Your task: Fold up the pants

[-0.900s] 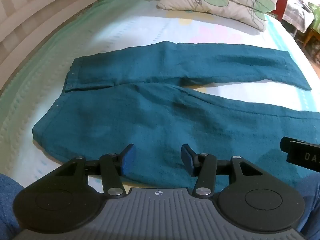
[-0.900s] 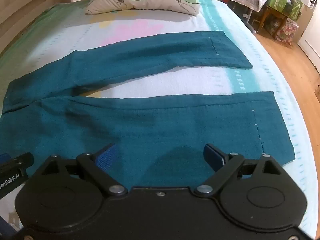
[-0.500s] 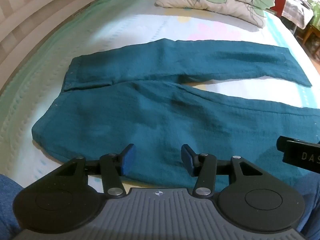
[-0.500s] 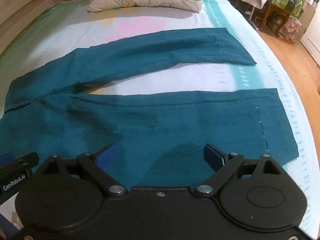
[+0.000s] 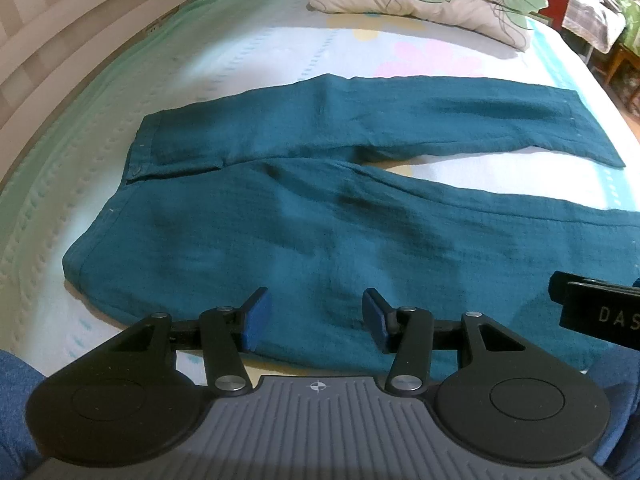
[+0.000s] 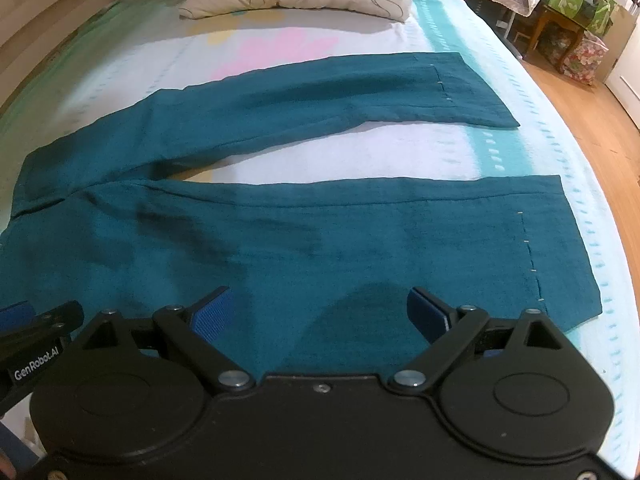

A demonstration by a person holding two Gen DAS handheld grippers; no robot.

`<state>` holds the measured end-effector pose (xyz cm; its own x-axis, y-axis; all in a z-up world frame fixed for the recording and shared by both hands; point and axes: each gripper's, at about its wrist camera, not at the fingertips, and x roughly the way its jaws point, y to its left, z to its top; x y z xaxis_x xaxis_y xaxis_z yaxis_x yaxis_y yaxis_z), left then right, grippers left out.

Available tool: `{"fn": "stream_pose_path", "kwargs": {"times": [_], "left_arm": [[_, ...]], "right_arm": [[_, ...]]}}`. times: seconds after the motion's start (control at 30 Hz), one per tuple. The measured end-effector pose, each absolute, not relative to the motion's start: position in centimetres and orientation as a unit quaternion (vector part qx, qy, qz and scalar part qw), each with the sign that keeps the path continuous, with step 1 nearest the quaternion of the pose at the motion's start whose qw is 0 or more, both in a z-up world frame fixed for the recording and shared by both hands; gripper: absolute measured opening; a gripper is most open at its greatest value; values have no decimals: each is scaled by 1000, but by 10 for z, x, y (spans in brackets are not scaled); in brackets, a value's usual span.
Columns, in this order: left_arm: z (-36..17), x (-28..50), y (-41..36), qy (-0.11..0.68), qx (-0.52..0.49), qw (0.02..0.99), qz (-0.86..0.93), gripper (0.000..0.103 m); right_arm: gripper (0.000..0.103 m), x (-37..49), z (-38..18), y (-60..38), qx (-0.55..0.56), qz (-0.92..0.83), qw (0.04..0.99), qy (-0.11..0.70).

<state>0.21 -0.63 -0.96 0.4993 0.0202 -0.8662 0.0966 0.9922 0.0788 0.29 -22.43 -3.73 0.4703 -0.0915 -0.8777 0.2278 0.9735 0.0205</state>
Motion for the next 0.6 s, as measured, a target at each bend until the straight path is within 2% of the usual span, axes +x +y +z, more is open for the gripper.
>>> {"fn": "stream_pose_path", "kwargs": {"times": [0.6], "left_arm": [[-13, 4, -10, 506, 68, 859, -27, 49]], "right_arm": [[92, 6, -39, -225, 68, -90, 852, 512]]}}
